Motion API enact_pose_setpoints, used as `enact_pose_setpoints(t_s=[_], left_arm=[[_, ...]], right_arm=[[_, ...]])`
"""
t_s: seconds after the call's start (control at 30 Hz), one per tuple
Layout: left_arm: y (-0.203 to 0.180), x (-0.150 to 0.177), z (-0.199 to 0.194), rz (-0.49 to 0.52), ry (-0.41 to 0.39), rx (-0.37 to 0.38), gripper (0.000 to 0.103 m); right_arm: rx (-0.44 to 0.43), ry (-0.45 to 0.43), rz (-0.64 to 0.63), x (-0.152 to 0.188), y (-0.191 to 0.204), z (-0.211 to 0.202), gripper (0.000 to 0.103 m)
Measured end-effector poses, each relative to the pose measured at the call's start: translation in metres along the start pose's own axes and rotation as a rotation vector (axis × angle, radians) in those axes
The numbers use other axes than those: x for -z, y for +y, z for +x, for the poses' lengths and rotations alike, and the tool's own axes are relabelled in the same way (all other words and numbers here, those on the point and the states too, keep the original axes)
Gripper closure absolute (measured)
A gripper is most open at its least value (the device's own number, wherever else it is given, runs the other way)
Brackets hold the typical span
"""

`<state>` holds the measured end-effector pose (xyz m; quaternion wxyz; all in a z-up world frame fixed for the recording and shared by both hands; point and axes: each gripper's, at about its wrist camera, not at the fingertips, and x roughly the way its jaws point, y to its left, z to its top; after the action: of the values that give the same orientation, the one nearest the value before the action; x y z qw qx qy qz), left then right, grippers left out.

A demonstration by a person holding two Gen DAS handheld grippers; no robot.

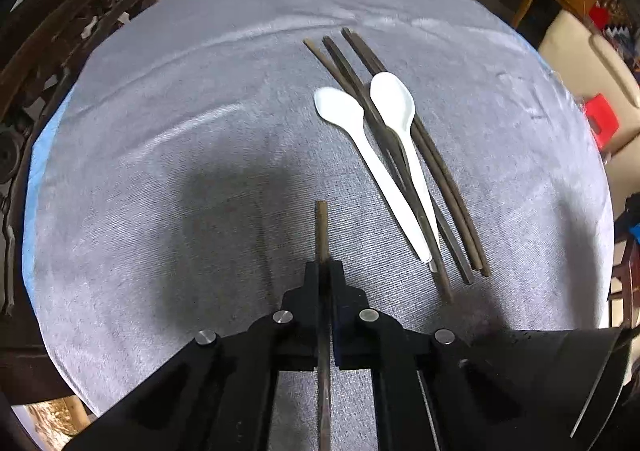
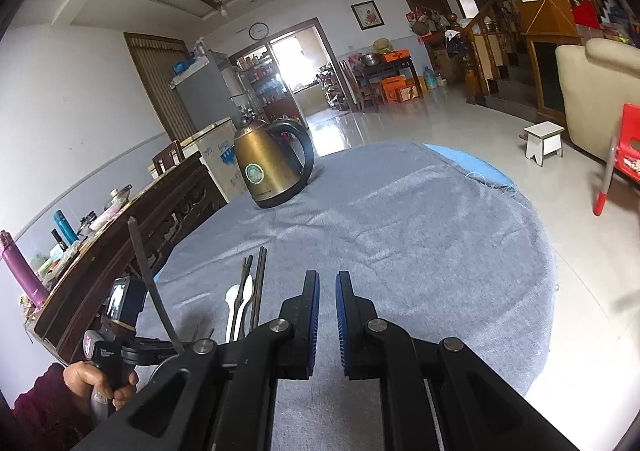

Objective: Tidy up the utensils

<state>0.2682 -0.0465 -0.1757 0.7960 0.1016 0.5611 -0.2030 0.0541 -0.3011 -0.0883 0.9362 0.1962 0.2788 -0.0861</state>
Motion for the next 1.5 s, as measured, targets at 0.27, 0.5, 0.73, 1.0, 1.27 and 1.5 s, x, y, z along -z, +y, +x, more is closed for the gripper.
enact_pose_setpoints(t_s=[0.27, 0.5, 0.73, 1.0, 1.27, 1.5], left_arm=[[0.003, 0.006, -0.091, -0.072, -0.263, 0.028, 0.098], [-0.009, 0.031, -0.184, -0.112, -0.597, 0.021, 0.098], [-0.014, 0.052, -0.250, -0.142, -0.801, 0.033, 0.098], [-0.035, 0.063, -0.295, -0.084, -0.838, 0.083, 0.098], [-0.059, 0.082, -0.292, -0.033, -0.773, 0.121, 0.098], [-0.069, 0.088, -0.249, -0.034, -0.617, 0.115, 0.098]], right_arm=[[-0.012, -0.023, -0.011, -0.002, 0.007, -0.009, 0.093], [-0.028, -0.032, -0.031, 0.000, 0.020, -0.014, 0.093], [-0.035, -0.030, -0.052, 0.003, 0.031, -0.016, 0.093], [-0.044, -0.027, -0.065, 0.006, 0.039, -0.017, 0.093], [-0.050, -0.026, -0.074, 0.007, 0.043, -0.020, 0.093], [-0.053, -0.012, -0.081, 0.009, 0.046, -0.019, 0.093]])
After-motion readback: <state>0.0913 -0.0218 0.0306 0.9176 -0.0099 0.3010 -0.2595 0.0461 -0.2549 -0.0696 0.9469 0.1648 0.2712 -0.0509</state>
